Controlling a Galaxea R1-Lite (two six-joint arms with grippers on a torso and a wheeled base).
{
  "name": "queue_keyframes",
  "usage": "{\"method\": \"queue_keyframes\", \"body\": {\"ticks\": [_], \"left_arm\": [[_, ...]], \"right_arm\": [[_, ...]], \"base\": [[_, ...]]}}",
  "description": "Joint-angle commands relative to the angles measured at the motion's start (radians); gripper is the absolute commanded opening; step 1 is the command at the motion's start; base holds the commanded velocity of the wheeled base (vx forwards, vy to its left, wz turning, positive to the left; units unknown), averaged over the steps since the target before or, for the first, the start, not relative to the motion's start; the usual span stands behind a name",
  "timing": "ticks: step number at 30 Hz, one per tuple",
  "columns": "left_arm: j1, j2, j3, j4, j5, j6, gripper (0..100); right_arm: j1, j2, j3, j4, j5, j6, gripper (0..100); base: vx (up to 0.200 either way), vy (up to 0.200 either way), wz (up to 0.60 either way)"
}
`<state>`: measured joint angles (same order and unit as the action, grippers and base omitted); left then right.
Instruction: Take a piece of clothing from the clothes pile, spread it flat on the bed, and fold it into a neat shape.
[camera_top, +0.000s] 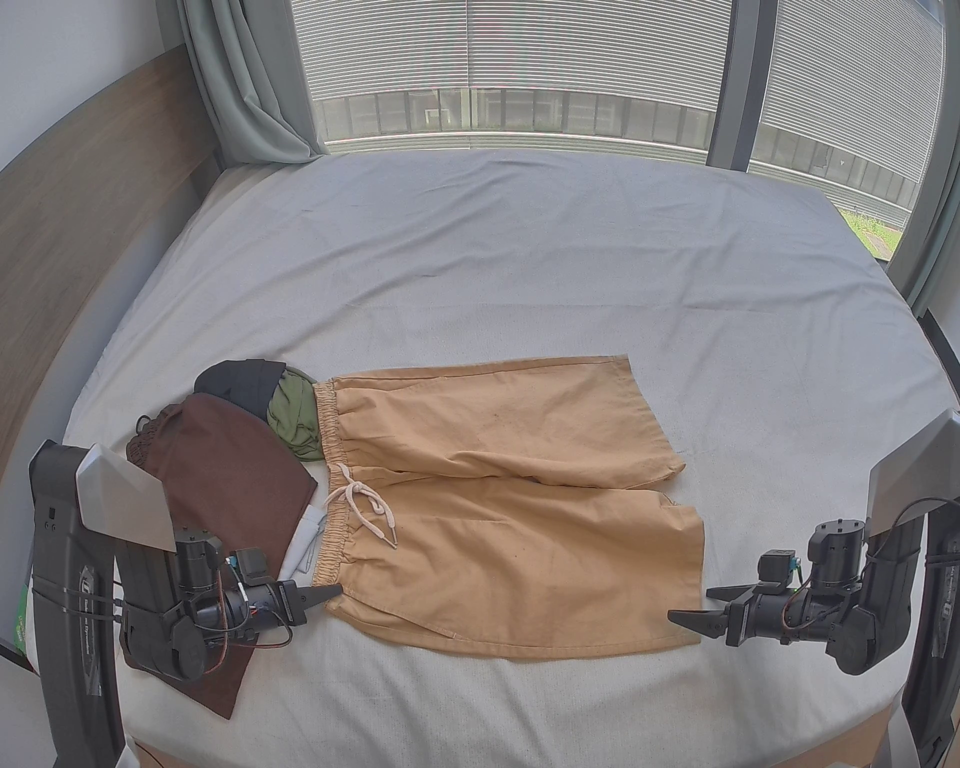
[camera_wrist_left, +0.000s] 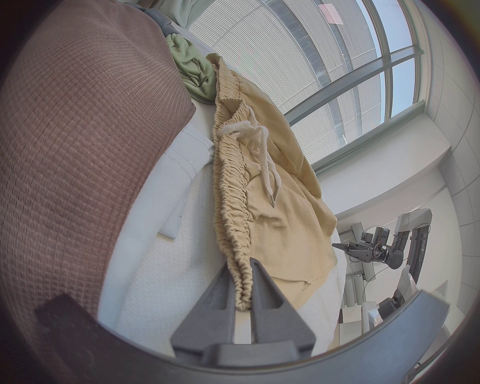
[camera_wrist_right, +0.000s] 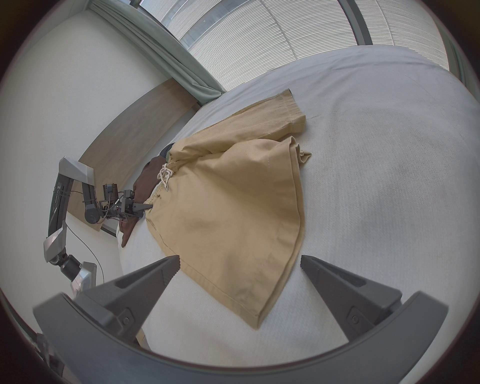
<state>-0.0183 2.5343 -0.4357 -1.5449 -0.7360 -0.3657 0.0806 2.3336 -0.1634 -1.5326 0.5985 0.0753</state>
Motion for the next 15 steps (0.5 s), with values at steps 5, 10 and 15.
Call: {"method": "queue_keyframes", "body": {"ticks": [5, 10, 15], "left_arm": [[0.000, 0.000, 0.000, 0.000, 0.000, -0.001, 0], [0.001, 0.000, 0.000, 0.000, 0.000, 0.001, 0], [0.001, 0.001, 0.000, 0.000, 0.000, 0.001, 0]], "right_arm": [[-0.005, 0.070, 0.018, -0.001, 0.000, -0.008, 100], [-0.005, 0.098, 0.015, -0.006, 0.001, -0.002, 100], [0.007, 0.105, 0.015, -0.006, 0.007, 0.026, 100]], "base": [[0.000, 0.000, 0.00], [0.000, 0.000, 0.00], [0.000, 0.000, 0.00]]}}
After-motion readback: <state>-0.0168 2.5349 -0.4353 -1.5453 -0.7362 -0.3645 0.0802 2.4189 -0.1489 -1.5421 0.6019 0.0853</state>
